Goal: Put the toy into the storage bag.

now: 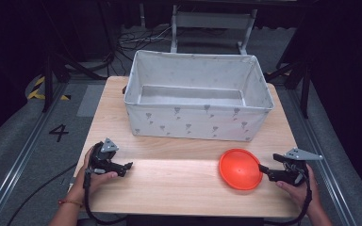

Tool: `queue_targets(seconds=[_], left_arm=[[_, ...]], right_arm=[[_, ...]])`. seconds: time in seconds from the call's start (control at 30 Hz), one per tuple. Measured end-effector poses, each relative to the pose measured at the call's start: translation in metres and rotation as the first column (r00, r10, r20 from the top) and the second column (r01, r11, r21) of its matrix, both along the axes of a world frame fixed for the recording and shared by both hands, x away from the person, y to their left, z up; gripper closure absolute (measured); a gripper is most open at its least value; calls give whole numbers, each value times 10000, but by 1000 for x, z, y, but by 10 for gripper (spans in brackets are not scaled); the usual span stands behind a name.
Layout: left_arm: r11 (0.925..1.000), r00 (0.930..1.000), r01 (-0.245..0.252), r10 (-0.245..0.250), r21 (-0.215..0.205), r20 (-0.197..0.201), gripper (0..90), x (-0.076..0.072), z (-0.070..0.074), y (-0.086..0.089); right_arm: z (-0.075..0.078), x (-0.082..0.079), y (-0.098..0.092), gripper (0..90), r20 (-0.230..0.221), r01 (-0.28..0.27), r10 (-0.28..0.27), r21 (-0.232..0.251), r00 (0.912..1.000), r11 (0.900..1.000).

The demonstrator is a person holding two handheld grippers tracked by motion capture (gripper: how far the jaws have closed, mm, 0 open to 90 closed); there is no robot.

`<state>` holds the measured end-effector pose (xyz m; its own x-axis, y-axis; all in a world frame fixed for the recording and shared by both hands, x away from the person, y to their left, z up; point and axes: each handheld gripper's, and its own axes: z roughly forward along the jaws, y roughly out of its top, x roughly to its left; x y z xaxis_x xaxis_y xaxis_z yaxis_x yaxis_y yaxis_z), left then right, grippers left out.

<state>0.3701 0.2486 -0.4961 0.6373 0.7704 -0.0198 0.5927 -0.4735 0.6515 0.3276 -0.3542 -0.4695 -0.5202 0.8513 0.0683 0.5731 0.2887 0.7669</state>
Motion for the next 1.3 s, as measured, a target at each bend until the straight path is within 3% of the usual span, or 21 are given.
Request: queue_targets(seconds=[0.3,0.57,0.8,0.87,1.03,1.3], left_arm=[[10000,10000,6,-6,9,5,4,0,0,0],[10000,10000,-2,2,1,3,4,0,0,0],[10000,10000,2,-2,0,1,4,0,0,0],[10000,10000,2,-2,-2,2,4,0,0,0],[10000,10000,3,-3,-9,-5,5,0,0,0],[10000,10000,-5,5,-4,-4,5,0,0,0]], right_arm=[[-13,8,19,264,-444,-632,616,-379,9971,9973],[-24,12,25,304,-793,-825,797,-330,9937,9960],[-23,11,26,404,-727,-962,942,-243,9929,9951],[-23,11,22,496,-754,-780,776,-17,9941,9970],[-21,12,17,593,-787,-598,612,206,9950,9980],[-19,11,13,747,-666,-615,610,-50,9959,9981]])
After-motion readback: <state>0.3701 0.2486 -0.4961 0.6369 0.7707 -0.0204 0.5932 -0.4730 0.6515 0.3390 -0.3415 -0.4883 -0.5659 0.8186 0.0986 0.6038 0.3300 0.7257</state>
